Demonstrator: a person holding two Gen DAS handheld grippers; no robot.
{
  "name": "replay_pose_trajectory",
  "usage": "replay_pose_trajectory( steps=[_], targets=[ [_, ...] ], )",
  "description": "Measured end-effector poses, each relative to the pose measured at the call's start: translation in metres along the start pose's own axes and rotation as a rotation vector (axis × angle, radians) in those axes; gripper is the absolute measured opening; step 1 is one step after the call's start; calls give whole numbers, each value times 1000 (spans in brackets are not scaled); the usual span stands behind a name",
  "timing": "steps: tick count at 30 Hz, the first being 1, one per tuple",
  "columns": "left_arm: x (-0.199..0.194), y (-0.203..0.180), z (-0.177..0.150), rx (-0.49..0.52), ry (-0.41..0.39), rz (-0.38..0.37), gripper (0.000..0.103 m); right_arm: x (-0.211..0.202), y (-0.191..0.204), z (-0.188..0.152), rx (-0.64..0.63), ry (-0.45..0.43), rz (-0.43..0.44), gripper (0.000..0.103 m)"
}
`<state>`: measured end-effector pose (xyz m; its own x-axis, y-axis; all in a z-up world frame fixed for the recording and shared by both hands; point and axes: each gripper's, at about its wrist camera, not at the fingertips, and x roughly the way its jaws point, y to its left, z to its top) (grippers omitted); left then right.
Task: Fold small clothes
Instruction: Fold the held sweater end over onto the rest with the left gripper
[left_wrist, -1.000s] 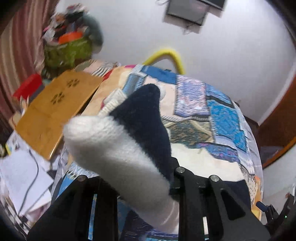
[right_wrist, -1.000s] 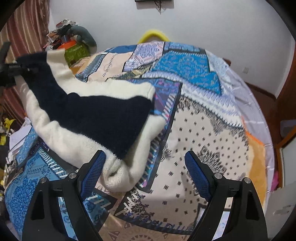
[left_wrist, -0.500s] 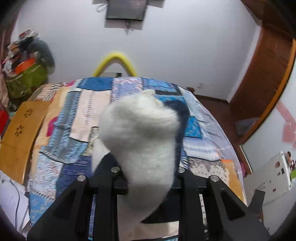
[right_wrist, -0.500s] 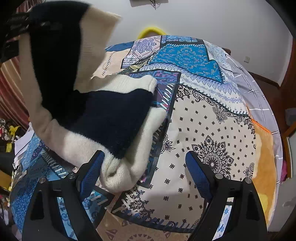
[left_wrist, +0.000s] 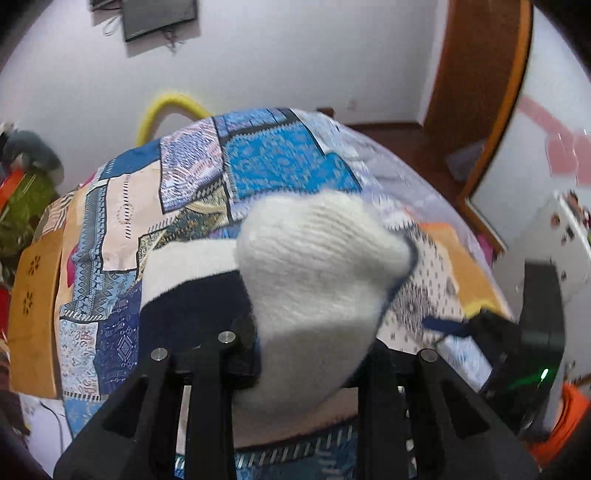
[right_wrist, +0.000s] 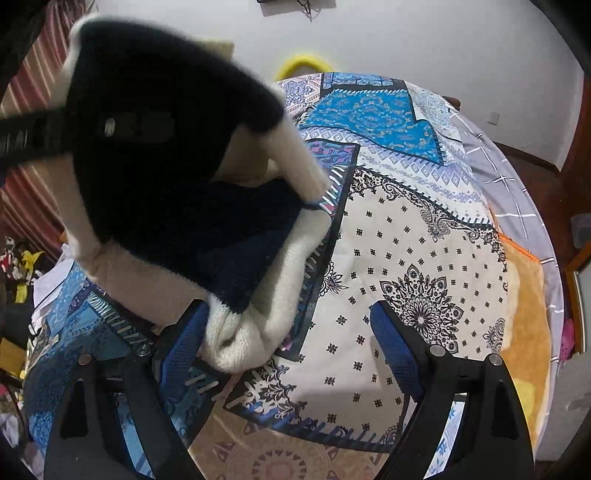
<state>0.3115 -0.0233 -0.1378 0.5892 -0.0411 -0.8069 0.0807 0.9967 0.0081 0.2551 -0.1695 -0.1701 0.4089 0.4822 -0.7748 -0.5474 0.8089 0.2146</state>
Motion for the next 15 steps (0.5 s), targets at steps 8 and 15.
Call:
replay_pose_trajectory(
  steps=[8, 15],
  targets=[
    [-25, -6, -7, 58, -4, -23, 61, -21, 1, -6, 0, -27, -18, 87],
    [-52, 8, -15, 18, -31, -34, 71, -46, 4, -3, 5, -67, -24, 87]
  ],
)
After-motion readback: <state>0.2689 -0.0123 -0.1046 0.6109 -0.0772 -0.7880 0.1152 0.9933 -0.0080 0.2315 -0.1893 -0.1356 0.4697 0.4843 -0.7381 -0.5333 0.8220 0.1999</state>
